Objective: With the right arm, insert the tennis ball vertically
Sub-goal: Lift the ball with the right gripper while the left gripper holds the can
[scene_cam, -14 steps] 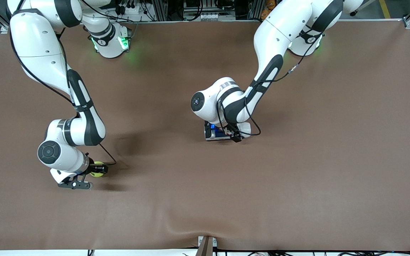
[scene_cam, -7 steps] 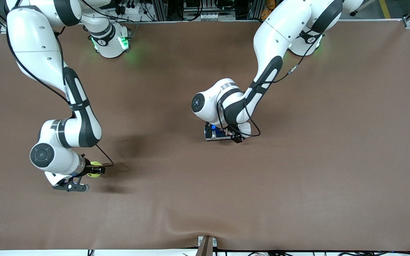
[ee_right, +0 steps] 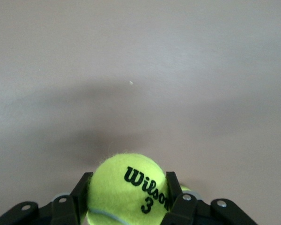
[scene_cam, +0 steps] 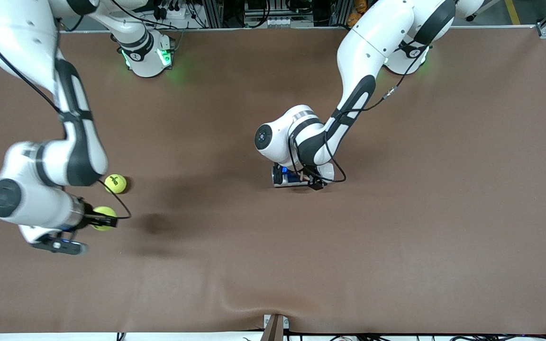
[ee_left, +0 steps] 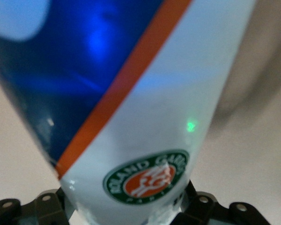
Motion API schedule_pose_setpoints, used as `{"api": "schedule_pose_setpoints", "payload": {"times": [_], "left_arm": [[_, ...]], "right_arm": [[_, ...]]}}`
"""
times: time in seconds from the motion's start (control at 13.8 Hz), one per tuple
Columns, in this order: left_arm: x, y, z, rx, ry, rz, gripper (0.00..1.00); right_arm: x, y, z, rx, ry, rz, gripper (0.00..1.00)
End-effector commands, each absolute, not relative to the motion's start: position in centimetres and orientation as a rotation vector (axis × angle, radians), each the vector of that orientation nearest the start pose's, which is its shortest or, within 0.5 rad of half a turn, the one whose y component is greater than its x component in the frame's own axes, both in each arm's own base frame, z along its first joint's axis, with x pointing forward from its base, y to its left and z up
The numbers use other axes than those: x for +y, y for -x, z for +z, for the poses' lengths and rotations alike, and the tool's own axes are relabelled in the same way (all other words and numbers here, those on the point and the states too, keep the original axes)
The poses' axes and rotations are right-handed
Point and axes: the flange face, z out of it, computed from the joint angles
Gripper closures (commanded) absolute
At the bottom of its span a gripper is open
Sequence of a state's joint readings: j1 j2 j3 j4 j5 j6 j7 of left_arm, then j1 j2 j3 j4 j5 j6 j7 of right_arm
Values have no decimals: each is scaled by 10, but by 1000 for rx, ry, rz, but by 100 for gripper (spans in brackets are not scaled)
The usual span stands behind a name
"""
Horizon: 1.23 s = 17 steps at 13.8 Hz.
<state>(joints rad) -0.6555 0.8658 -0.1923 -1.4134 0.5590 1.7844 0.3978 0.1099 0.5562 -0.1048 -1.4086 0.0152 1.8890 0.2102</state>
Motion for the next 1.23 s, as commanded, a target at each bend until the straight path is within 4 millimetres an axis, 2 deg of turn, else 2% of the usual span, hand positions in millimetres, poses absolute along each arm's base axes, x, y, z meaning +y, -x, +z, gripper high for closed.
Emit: {"api": "schedule_pose_setpoints", "payload": {"times": [0.0, 0.29, 0.51, 0.8, 1.01, 1.16], "left_arm": [[-465, -497, 166, 1781, 1943, 493, 14], [-466, -497, 166, 1777, 1947, 490, 17], [-466, -497, 167, 1774, 1951, 488, 21], [-467, -496, 168, 1774, 1956, 487, 21], [-469, -498, 176, 1775, 1969, 472, 21], [-475, -496, 185, 1781, 1977, 452, 21]], "right_arm": [[6, -693, 440, 354, 3165, 182, 100], [4, -680, 517, 361, 3169, 224, 100], [1, -654, 572, 306, 3168, 197, 100], [-23, -620, 620, 189, 3156, 214, 100], [-31, -611, 627, 201, 3145, 240, 100], [-31, -617, 618, 199, 3145, 235, 100]]}}
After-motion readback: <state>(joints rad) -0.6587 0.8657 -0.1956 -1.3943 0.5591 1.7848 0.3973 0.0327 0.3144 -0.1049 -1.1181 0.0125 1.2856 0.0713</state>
